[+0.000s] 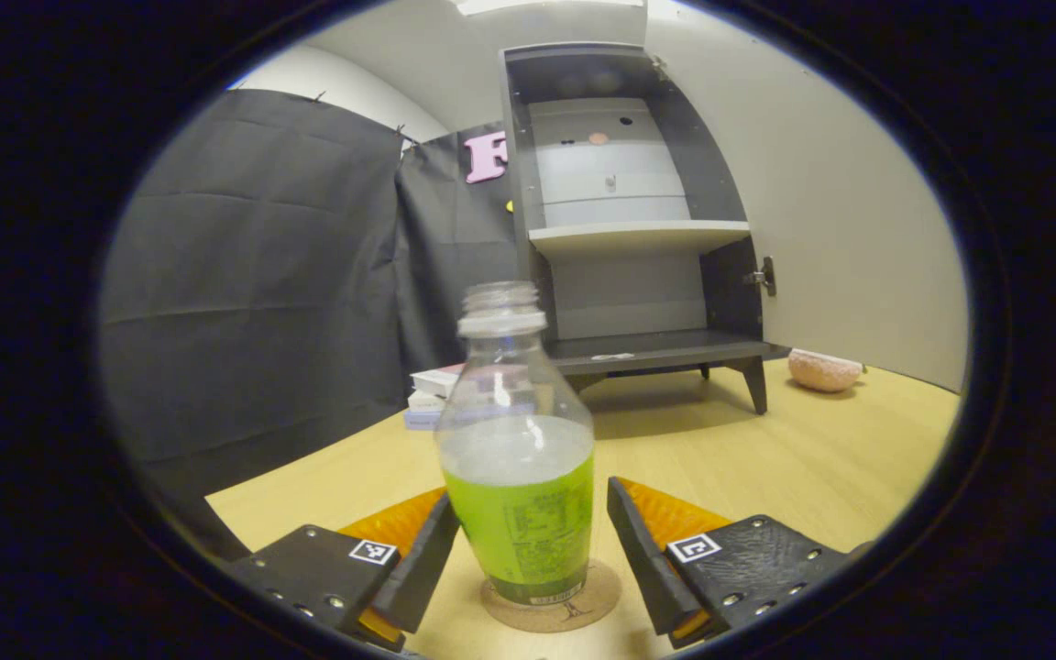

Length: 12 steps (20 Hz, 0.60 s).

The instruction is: Open the cabinet door with the right hand, grasp the bottle in the cabinet with the left hand and place it on the coaster, then close the cabinet door with the right hand.

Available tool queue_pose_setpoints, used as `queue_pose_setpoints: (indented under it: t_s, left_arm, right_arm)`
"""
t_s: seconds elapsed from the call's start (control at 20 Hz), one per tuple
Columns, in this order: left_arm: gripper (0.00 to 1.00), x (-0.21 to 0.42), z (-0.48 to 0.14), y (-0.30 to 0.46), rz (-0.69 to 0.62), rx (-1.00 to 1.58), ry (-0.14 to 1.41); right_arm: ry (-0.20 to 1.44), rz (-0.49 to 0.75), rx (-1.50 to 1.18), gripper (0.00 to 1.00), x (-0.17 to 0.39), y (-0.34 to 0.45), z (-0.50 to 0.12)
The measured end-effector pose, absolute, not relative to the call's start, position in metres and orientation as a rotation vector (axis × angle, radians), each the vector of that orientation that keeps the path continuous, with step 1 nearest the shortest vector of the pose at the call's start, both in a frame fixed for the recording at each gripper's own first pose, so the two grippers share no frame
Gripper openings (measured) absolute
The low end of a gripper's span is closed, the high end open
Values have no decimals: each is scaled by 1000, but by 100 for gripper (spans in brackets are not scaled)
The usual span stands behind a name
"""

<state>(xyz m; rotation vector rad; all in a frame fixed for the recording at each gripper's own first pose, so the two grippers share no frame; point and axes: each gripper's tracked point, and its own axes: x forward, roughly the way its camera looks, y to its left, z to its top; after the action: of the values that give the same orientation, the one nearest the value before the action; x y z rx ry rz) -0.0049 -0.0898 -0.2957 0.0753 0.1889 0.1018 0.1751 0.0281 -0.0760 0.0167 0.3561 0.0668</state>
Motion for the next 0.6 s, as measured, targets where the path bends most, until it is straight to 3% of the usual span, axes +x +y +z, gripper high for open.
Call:
queue_pose_setpoints:
  t_s: [0.55, 0.6]
  left_arm:
    - [87, -16, -181, -79, 122, 30, 133]
    - [94, -20, -169, -80, 113, 7, 130]
  right_arm:
    - [225, 112, 101, 95, 200, 27, -16]
    - [200, 105, 106, 95, 204, 25, -6]
